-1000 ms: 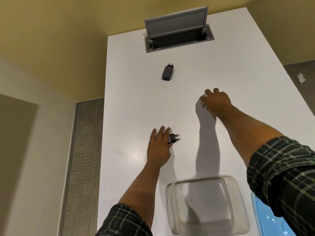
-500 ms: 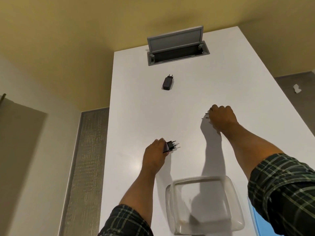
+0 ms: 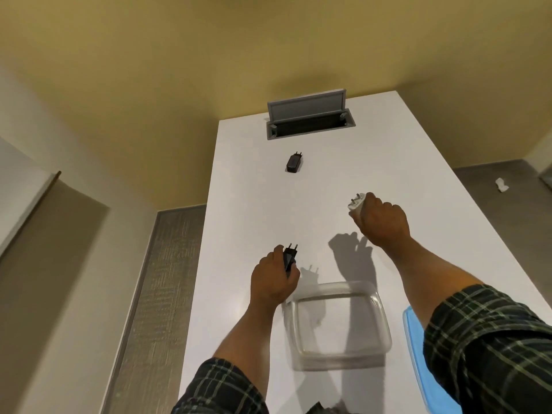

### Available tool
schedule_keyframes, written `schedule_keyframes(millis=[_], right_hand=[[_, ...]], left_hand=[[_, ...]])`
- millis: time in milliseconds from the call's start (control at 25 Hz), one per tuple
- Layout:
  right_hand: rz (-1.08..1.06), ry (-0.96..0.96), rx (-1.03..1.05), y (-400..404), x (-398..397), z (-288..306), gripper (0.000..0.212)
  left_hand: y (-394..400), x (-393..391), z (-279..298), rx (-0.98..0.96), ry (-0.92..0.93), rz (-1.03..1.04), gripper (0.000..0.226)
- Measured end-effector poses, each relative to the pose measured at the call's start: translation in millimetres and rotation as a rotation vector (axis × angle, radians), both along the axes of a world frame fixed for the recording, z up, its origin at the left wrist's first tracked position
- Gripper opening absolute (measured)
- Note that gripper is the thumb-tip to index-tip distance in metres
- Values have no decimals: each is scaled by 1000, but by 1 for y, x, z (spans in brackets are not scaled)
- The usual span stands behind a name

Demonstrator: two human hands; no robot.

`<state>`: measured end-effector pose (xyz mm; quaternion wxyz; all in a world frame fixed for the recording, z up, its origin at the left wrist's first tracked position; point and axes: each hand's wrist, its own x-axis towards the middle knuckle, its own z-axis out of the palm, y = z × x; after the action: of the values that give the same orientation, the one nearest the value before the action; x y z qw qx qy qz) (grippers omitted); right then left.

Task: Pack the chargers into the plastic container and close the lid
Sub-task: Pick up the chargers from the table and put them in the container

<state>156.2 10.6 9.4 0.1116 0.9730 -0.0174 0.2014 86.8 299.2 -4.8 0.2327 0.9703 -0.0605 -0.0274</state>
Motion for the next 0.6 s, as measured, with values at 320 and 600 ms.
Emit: schedule_keyframes(millis=[320, 600], right_hand=[[294, 110, 465, 28, -91, 9, 49], [302, 268, 434, 44, -157, -36, 47]], left_hand=[[-24, -84, 0, 138, -146, -154, 24], [-34, -108, -15, 219, -1, -178, 37]])
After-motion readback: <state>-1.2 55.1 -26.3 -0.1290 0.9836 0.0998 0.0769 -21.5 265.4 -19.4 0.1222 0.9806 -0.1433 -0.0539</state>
